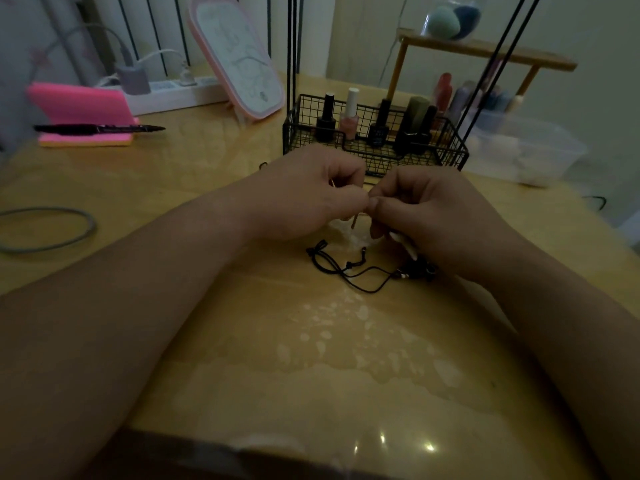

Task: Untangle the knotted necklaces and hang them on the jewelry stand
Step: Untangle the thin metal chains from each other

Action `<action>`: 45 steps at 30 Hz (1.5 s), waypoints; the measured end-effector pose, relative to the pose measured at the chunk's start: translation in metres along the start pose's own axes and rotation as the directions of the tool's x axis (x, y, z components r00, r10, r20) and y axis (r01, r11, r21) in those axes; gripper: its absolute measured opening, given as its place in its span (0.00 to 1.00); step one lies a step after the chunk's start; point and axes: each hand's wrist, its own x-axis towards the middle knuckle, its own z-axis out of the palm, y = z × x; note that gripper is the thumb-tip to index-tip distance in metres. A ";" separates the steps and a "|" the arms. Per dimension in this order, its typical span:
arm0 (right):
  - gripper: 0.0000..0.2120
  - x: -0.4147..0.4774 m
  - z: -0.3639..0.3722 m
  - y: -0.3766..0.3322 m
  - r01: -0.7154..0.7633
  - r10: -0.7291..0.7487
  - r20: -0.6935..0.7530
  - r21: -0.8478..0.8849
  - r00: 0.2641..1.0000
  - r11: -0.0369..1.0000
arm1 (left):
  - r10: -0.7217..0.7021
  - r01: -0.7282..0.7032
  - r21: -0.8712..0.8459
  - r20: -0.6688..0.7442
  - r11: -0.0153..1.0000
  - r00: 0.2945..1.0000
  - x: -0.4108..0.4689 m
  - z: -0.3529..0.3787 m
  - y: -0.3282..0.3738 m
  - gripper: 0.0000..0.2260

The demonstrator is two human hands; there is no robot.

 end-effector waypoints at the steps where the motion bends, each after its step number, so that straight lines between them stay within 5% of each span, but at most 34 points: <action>1: 0.05 0.000 -0.001 0.000 0.005 -0.005 -0.003 0.012 1.000 1.000 | -0.015 0.015 -0.027 -0.006 1.000 1.000 0.000 0.001 0.001 0.12; 7: 0.04 0.000 -0.008 0.004 0.037 -0.032 -0.036 0.136 0.999 0.990 | -0.085 0.084 -0.195 0.005 0.977 0.996 -0.001 -0.002 0.005 0.02; 17: 0.03 0.001 -0.007 0.003 0.084 -0.089 -0.079 -0.063 0.993 0.994 | -0.109 0.120 -0.242 0.060 0.963 0.992 -0.004 -0.005 0.007 0.03; 28: 0.07 0.002 -0.009 0.003 -0.124 0.100 0.096 0.296 0.990 0.947 | -0.017 0.022 -0.143 0.034 0.990 0.999 -0.006 -0.006 0.006 0.05; 45: 0.08 0.003 -0.009 0.003 -0.240 0.165 0.203 0.433 0.965 0.869 | 0.063 -0.063 -0.082 -0.001 0.995 0.998 -0.004 -0.006 0.000 0.03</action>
